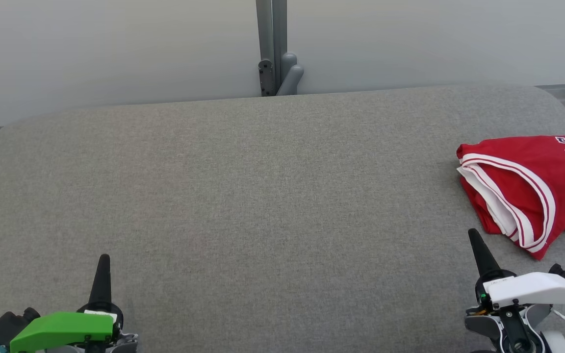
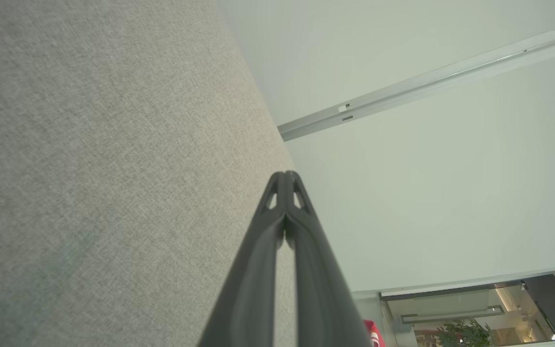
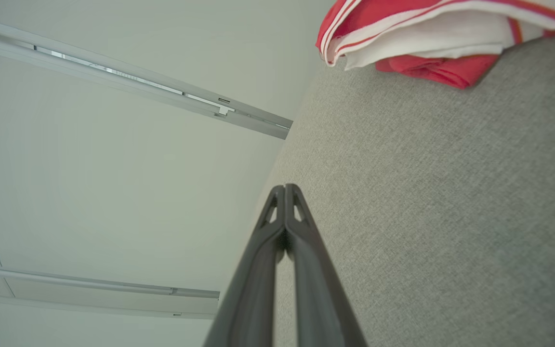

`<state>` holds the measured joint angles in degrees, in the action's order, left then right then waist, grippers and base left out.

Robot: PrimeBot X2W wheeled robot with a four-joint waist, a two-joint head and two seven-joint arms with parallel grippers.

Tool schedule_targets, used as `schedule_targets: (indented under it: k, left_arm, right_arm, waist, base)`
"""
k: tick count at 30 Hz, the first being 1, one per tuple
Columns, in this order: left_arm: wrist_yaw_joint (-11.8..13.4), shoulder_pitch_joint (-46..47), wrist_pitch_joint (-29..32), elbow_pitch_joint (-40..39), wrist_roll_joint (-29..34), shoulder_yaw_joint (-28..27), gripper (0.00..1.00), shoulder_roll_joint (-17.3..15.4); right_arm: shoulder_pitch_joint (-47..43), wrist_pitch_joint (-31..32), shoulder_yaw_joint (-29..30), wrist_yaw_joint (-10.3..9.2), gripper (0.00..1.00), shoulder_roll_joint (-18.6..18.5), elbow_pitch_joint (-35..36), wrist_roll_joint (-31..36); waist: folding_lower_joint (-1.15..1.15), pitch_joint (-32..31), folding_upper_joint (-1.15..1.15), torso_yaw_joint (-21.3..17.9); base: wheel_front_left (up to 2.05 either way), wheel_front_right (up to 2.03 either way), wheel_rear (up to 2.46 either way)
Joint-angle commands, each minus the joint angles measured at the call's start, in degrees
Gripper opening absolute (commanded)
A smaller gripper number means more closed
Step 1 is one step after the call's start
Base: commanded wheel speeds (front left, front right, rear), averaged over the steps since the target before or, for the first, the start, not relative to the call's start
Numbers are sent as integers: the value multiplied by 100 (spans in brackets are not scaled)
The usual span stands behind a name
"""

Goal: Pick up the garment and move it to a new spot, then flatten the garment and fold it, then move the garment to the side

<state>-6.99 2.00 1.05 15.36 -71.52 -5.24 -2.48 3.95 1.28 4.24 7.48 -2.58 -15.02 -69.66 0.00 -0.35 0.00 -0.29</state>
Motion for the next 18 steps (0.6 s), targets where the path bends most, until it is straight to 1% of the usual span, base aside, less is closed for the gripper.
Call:
schedule_targets:
  k: [1,18]
  left_arm:
    - [-23,141,27,-61,-119,-22,0,-46]
    - [-44,199,248,-177,-977,-70,0,-51]
  right_arm:
    - [110,39,23,3,0,-33,73,-129]
    - [112,261,113,3,0,-39,156,-1047]
  waist:
    - [0,1,0,1]
    - [0,19,0,11]
  base:
    - [0,0,0]
    - [0,0,0]
